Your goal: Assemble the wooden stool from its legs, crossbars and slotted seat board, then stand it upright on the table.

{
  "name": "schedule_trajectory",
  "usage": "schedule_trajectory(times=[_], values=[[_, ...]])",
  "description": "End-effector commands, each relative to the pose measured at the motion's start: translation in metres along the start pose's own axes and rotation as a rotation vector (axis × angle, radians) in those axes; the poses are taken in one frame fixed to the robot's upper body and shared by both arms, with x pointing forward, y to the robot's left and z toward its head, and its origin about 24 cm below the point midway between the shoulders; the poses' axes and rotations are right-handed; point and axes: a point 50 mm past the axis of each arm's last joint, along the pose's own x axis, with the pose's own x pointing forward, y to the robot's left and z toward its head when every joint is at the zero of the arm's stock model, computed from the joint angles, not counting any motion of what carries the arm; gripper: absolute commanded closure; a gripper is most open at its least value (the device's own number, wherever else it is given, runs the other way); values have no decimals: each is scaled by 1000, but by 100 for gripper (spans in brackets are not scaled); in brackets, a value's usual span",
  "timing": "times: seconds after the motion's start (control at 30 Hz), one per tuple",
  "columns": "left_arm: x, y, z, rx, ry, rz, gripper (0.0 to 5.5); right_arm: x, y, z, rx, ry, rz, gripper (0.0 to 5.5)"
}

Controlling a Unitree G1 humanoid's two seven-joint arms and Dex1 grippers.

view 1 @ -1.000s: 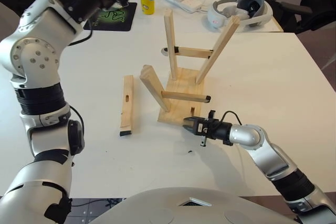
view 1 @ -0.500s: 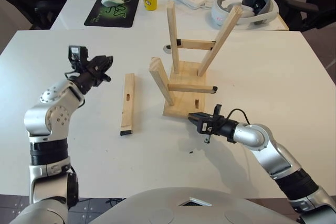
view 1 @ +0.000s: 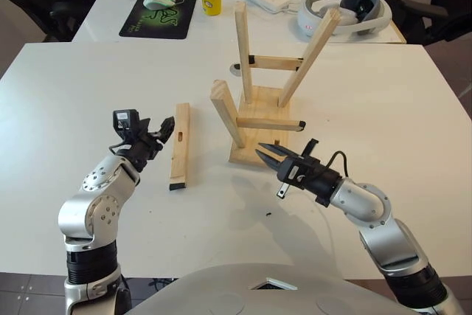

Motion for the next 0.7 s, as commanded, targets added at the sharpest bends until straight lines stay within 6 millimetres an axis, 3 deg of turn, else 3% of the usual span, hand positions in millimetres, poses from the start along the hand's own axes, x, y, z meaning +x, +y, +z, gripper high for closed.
schedule_trajectory(times=[0.03, 0.13, 0.3, 0.6, 0.7], values=[[-2, -11, -5, -8, 31, -22, 120, -6, 5, -1, 258, 2, -46, 466], [1, -15, -10, 11, 58, -23, 76, -5, 7, 3, 407, -36, -66, 430], [7, -18, -20, -4, 111, -3, 10, -1, 7, 9, 501, -64, -66, 353], [10, -16, -38, 22, 219, 55, 10, 8, 8, 6, 446, -15, -40, 209], [8, -16, -41, 47, 264, 43, 10, 10, 10, 6, 458, -14, -36, 209]])
